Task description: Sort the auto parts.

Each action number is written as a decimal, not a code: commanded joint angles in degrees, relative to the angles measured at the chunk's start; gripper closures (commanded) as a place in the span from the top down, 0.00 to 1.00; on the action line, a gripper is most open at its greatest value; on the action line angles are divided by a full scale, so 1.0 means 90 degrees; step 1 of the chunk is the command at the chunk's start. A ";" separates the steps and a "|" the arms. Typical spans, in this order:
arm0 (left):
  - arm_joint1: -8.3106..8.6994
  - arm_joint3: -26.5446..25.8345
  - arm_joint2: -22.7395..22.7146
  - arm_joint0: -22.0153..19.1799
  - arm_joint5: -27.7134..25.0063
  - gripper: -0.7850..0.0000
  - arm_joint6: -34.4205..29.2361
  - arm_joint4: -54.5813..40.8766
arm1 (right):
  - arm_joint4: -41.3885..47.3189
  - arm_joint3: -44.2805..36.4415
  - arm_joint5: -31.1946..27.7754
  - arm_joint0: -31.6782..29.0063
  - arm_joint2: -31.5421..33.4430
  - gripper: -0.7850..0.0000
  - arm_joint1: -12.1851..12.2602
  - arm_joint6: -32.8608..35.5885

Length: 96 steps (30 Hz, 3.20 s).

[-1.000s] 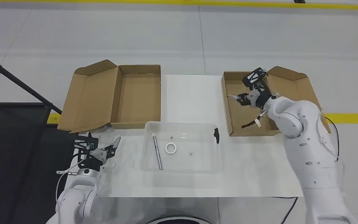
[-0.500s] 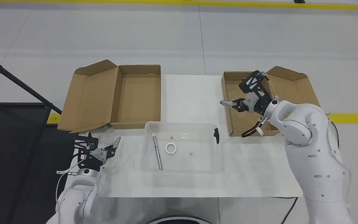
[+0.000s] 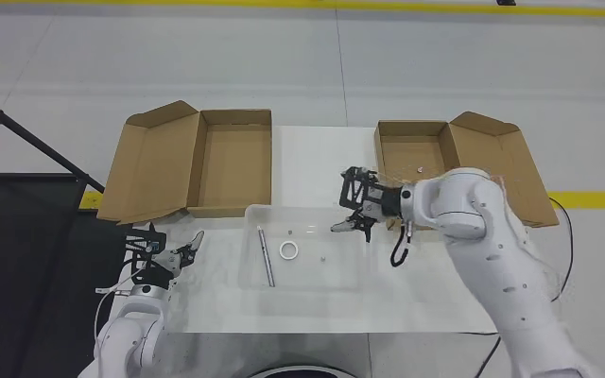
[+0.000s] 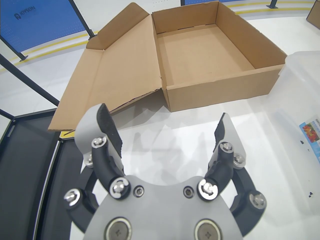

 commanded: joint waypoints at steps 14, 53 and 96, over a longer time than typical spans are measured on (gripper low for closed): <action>0.0000 0.0000 0.0000 0.0000 0.0000 1.00 0.0000 0.0000 | 0.0025 -0.0160 0.0200 0.0276 -0.1778 0.41 0.0394 0.0134; 0.0000 0.0000 0.0000 0.0000 0.0000 1.00 0.0000 0.0000 | -0.0562 0.0556 0.1355 0.0305 -0.2444 0.00 0.0153 0.0173; 0.0000 0.0000 0.0000 0.0000 0.0000 1.00 0.0000 0.0000 | -0.1751 0.0572 0.3939 -0.0298 0.0802 0.00 0.0769 0.0501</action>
